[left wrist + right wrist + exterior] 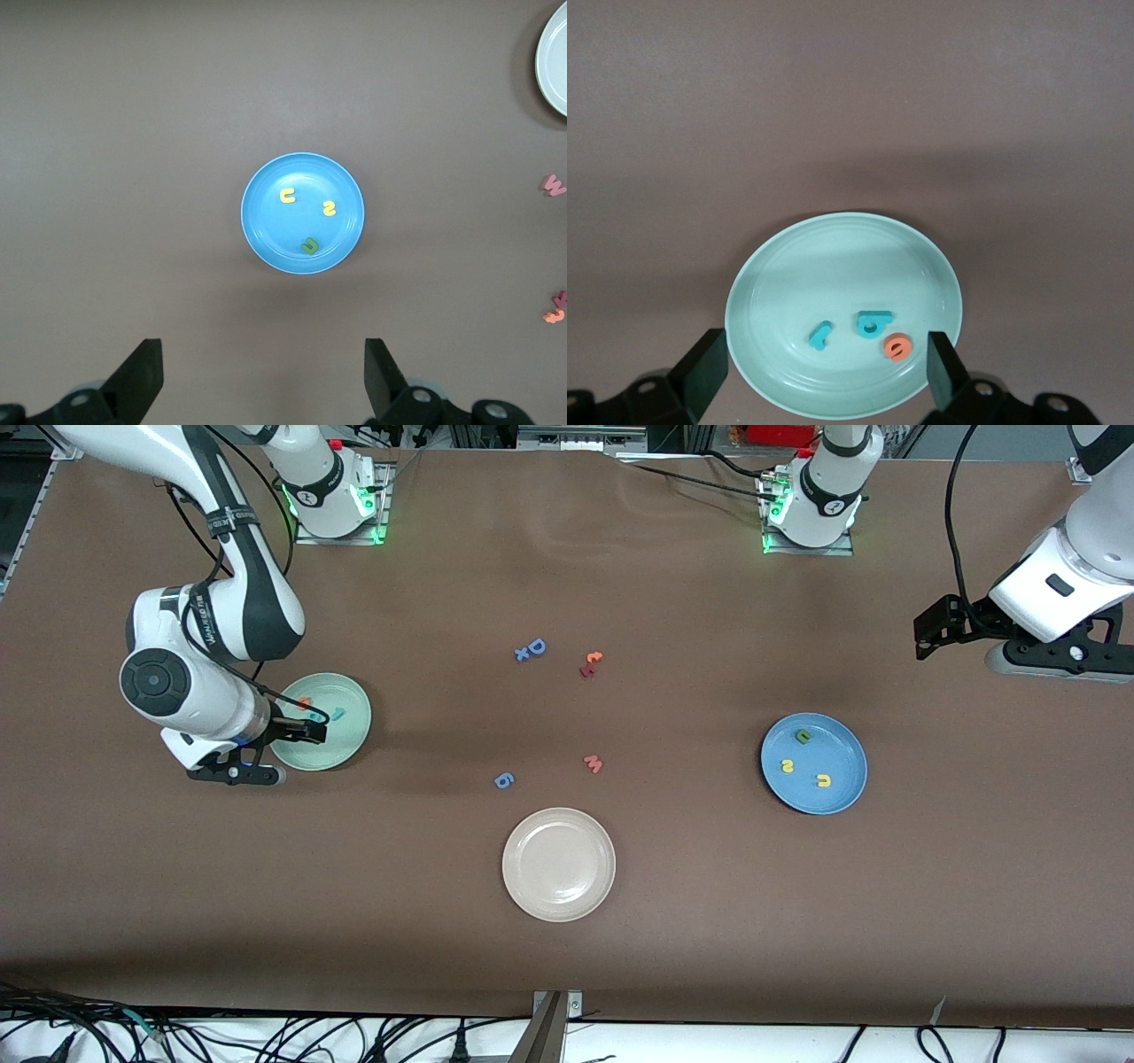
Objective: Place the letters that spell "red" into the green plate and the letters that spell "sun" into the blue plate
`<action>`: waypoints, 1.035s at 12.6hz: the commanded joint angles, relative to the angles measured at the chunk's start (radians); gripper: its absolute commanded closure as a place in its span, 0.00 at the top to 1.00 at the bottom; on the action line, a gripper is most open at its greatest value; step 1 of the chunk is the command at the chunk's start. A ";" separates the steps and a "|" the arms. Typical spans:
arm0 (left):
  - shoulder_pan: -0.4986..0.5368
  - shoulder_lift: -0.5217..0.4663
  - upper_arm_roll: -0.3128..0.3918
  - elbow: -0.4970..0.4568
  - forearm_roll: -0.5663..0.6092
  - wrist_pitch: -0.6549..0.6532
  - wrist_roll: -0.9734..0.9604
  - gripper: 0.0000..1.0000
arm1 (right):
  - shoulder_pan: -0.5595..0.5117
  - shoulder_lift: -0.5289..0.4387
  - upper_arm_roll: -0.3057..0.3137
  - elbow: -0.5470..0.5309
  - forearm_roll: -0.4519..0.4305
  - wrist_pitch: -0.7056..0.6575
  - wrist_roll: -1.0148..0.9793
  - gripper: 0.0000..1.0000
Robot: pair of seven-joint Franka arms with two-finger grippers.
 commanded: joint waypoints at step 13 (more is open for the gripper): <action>0.005 0.008 0.002 0.021 -0.031 -0.003 0.009 1.00 | -0.002 -0.058 -0.019 0.109 0.039 -0.116 -0.024 0.99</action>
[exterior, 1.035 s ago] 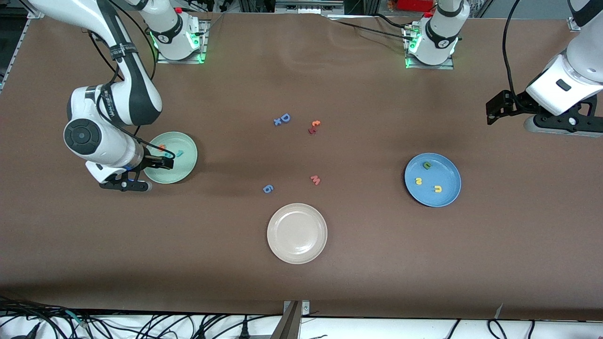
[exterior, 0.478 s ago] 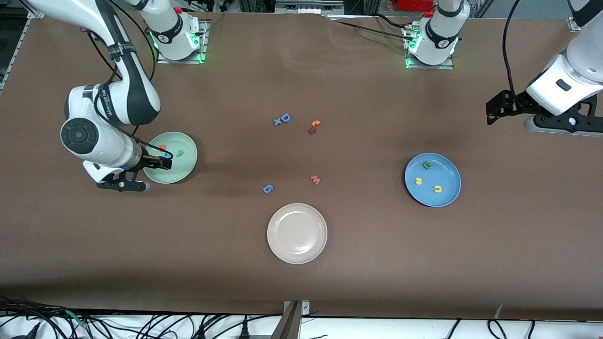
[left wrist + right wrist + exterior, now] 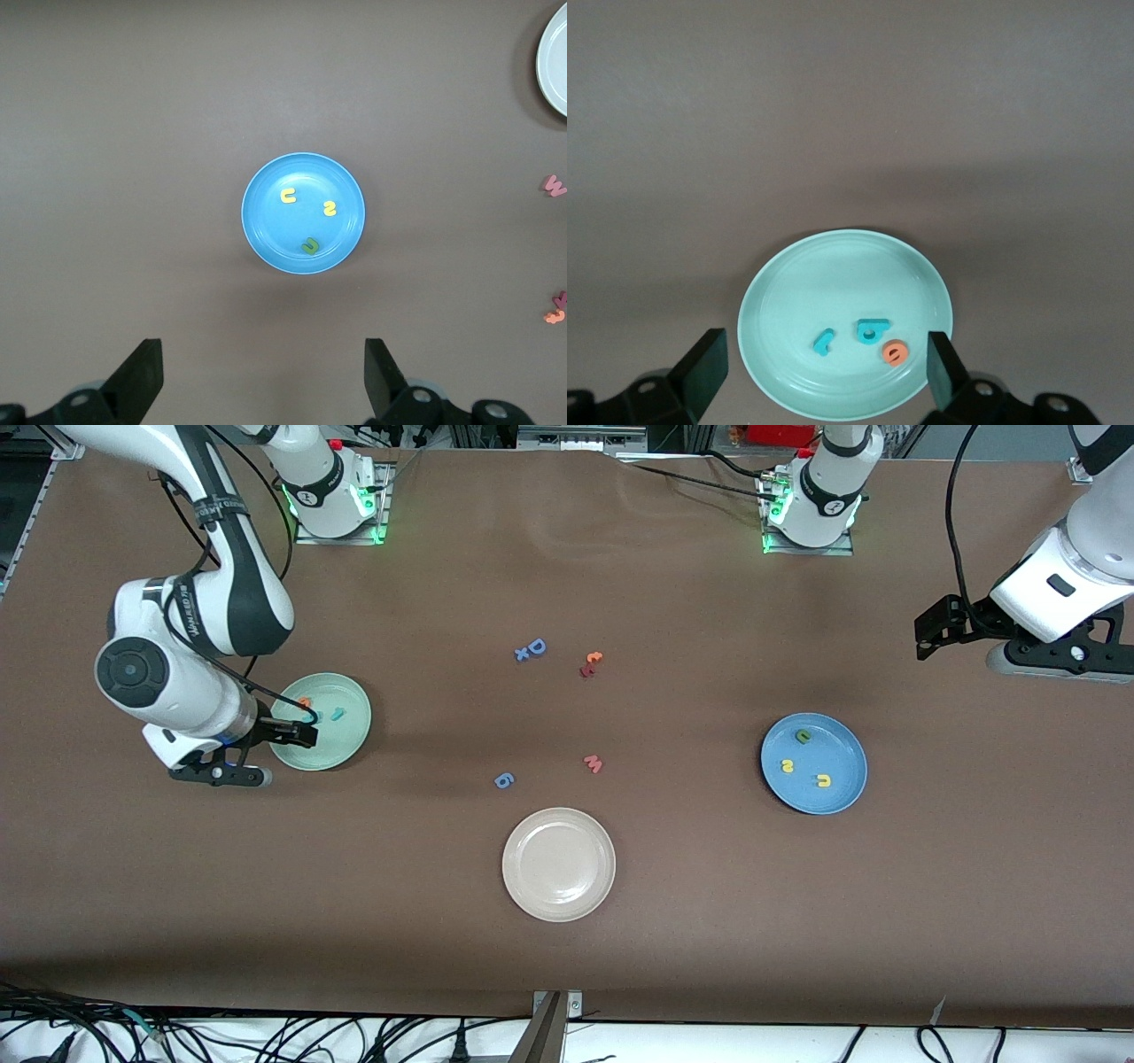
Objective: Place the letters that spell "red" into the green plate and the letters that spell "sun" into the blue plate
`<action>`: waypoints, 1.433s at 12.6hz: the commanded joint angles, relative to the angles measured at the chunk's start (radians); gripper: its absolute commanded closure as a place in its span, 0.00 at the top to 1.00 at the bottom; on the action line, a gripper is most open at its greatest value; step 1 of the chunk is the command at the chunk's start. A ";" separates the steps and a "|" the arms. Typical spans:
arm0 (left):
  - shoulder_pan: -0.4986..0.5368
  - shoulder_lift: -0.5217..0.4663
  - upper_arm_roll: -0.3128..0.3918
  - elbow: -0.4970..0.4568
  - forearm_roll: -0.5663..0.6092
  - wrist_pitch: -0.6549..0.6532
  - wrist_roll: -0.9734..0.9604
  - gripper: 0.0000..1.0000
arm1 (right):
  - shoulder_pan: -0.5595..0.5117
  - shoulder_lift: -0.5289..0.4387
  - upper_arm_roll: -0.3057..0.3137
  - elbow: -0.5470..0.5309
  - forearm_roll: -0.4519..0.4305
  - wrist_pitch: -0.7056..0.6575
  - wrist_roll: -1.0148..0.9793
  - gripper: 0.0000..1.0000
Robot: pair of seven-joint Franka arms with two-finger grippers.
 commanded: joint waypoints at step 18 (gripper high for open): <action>0.001 0.008 0.003 0.021 -0.029 -0.003 0.011 1.00 | -0.018 -0.219 -0.045 0.162 0.081 -0.370 -0.087 1.00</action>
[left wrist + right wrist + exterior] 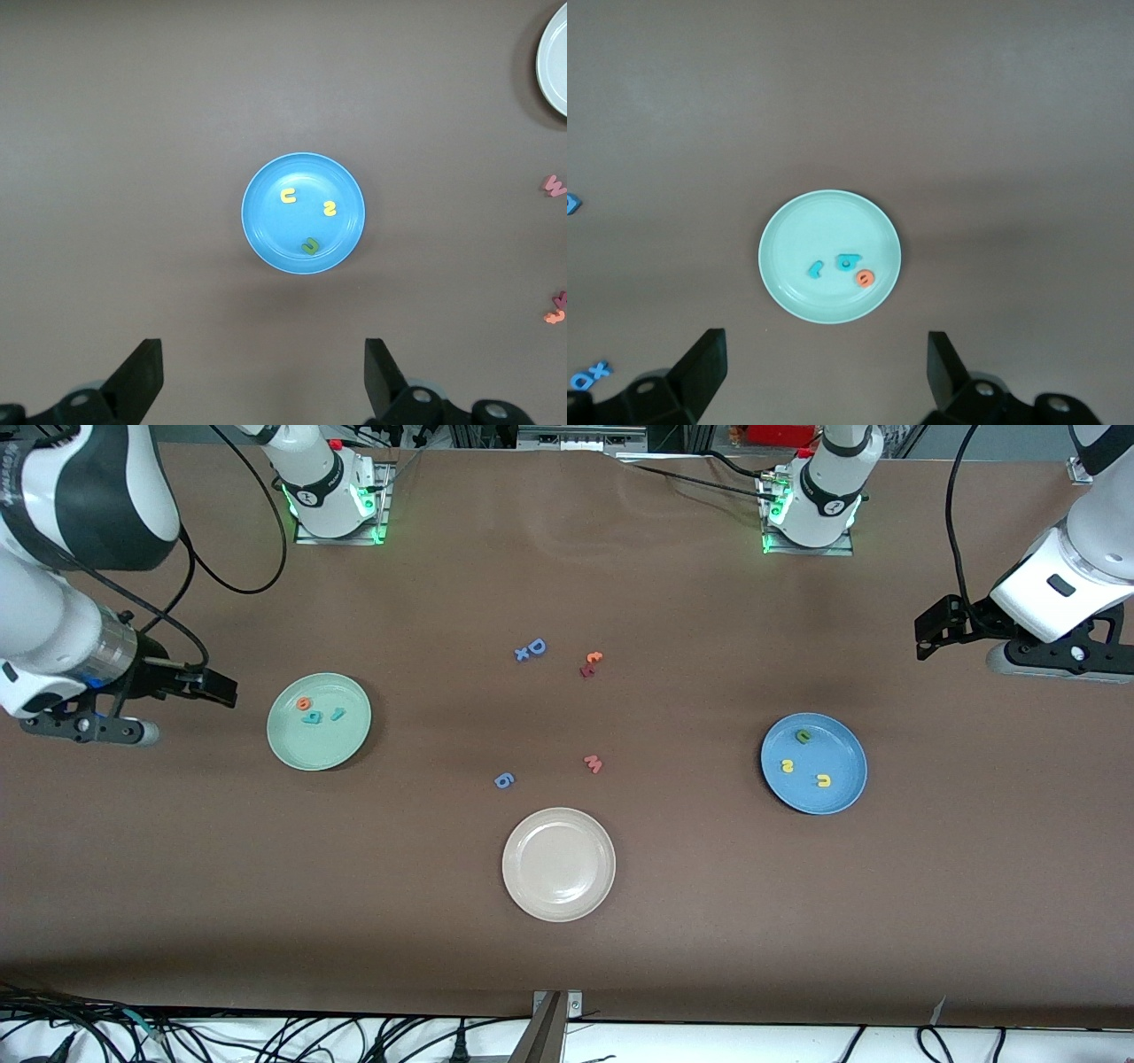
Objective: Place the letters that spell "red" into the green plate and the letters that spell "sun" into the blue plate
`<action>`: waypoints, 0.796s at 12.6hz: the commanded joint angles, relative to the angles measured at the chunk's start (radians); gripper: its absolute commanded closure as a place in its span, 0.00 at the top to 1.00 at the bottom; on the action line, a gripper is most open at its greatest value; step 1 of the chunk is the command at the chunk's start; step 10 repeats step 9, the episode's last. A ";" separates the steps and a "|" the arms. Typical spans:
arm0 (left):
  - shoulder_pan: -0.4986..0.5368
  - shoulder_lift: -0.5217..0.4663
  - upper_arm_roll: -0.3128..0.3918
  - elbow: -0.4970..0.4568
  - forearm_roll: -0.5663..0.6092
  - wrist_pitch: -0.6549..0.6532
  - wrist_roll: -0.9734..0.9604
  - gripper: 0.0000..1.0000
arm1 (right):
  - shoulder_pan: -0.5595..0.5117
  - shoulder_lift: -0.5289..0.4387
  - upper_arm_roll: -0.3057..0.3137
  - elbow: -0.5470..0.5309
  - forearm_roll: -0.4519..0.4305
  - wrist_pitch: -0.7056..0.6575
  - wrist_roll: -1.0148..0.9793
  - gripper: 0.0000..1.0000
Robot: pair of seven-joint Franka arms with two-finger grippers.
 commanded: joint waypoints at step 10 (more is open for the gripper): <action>0.002 0.008 0.001 0.021 -0.029 -0.003 0.011 1.00 | -0.004 -0.077 -0.005 -0.034 0.066 -0.050 -0.005 1.00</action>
